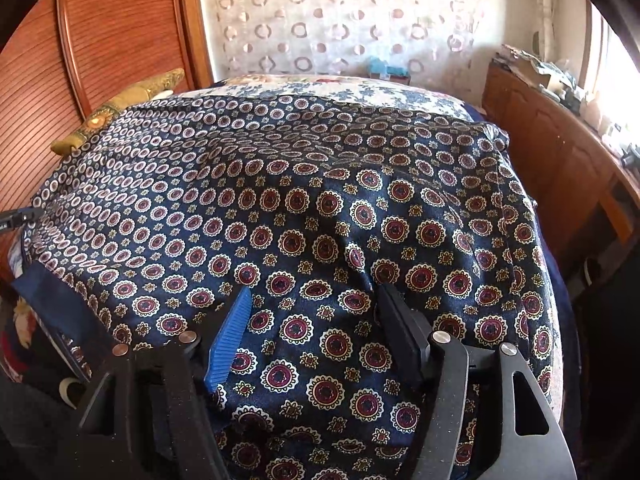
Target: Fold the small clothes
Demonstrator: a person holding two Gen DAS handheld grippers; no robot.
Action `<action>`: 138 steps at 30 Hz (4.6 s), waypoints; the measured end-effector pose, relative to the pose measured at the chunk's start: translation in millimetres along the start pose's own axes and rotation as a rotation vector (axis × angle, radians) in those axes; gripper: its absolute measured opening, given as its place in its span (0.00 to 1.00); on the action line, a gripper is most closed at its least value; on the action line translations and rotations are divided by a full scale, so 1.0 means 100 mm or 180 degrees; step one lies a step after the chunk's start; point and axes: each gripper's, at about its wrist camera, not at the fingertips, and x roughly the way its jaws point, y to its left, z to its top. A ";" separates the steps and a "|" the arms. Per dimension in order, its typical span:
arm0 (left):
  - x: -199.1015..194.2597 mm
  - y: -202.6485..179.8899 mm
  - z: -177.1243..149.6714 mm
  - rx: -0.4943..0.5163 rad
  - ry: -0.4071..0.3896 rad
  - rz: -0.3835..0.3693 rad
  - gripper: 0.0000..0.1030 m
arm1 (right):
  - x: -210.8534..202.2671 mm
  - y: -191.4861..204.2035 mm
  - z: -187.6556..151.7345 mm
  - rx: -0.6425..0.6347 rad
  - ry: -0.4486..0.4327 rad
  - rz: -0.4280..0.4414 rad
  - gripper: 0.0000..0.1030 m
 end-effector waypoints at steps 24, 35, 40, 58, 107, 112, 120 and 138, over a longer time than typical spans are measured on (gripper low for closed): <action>-0.35 -1.29 0.97 0.0618 -0.0731 -0.1046 0.00 | -0.34 -0.28 -0.05 0.0173 -0.0211 -0.0116 0.65; -0.33 -2.46 1.35 0.1193 -0.0740 -0.1554 0.00 | -0.62 -0.71 -0.24 0.0435 -0.0321 -0.0254 0.66; -0.34 -3.04 1.42 0.1476 -0.0689 -0.1730 0.00 | -0.76 -0.85 -0.32 0.0517 -0.0372 -0.0307 0.65; -0.23 -2.89 1.21 0.1518 -0.0309 -0.1504 0.19 | -0.81 -0.87 -0.25 0.0509 -0.0421 -0.0308 0.65; 0.21 -2.11 0.57 0.1086 -0.0058 -0.1161 0.19 | -0.40 -1.01 0.38 0.0300 -0.0288 -0.0389 0.02; 0.24 -2.18 0.55 0.1115 -0.0036 -0.1171 0.19 | -0.30 -1.05 0.33 0.0340 -0.0204 -0.0380 0.02; 0.27 -2.24 0.50 0.1158 0.0019 -0.1179 0.19 | -0.32 -1.10 0.27 0.0395 -0.0208 -0.0426 0.10; 0.36 -2.30 0.27 0.1219 0.0251 -0.1269 0.19 | -0.52 -0.87 0.07 0.0387 -0.0264 -0.0531 0.41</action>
